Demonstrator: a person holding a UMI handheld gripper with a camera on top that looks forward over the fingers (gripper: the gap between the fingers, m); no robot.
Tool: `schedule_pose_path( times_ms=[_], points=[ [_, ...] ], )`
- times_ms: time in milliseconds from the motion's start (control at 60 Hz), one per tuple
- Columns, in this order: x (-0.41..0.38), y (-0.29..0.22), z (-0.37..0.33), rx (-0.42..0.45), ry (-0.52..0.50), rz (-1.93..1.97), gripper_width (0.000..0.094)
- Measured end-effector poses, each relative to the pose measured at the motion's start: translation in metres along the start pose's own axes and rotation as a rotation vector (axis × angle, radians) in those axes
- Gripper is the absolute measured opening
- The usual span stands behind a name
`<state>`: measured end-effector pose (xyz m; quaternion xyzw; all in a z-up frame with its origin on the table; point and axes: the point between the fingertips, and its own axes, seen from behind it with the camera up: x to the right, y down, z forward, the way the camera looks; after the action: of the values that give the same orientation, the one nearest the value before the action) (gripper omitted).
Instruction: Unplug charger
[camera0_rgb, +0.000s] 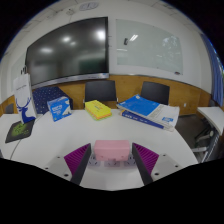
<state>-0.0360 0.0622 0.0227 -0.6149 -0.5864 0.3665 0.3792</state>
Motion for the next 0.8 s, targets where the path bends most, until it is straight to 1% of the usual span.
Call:
schedule_pose_path(
  times_ms=[67, 183, 233, 250, 267, 300, 333, 383, 433, 467, 483, 533, 600, 633, 717, 800],
  points=[
    [0.001, 0.001, 0.008, -0.006, -0.004, -0.001, 0.0855],
    [-0.003, -0.002, 0.014, 0.011, -0.026, -0.011, 0.0866],
    [-0.005, -0.003, 0.016, 0.013, -0.037, -0.010, 0.0643],
    [0.001, -0.004, 0.017, 0.014, -0.015, -0.023, 0.0569],
    [-0.003, -0.004, 0.018, 0.010, -0.030, -0.019, 0.0544],
    [-0.002, -0.004, 0.018, -0.004, -0.034, -0.016, 0.0530],
    [-0.003, -0.005, 0.018, -0.018, -0.049, 0.005, 0.0471],
    [-0.001, -0.017, 0.016, -0.005, -0.070, 0.059, 0.0463],
    [0.010, -0.057, 0.006, 0.094, -0.049, 0.051, 0.0458],
    [0.019, -0.084, -0.003, 0.142, -0.038, 0.055, 0.0458],
    [0.024, -0.099, -0.008, 0.146, -0.034, 0.067, 0.0461],
    [0.044, -0.119, -0.017, 0.143, -0.017, 0.132, 0.0456],
    [0.085, -0.129, -0.026, 0.117, 0.037, 0.160, 0.0458],
    [0.105, -0.130, -0.025, 0.086, 0.059, 0.155, 0.0456],
    [0.147, -0.104, -0.021, 0.004, 0.096, 0.128, 0.0456],
    [0.174, -0.067, -0.006, -0.116, 0.096, 0.086, 0.0458]
  ],
)
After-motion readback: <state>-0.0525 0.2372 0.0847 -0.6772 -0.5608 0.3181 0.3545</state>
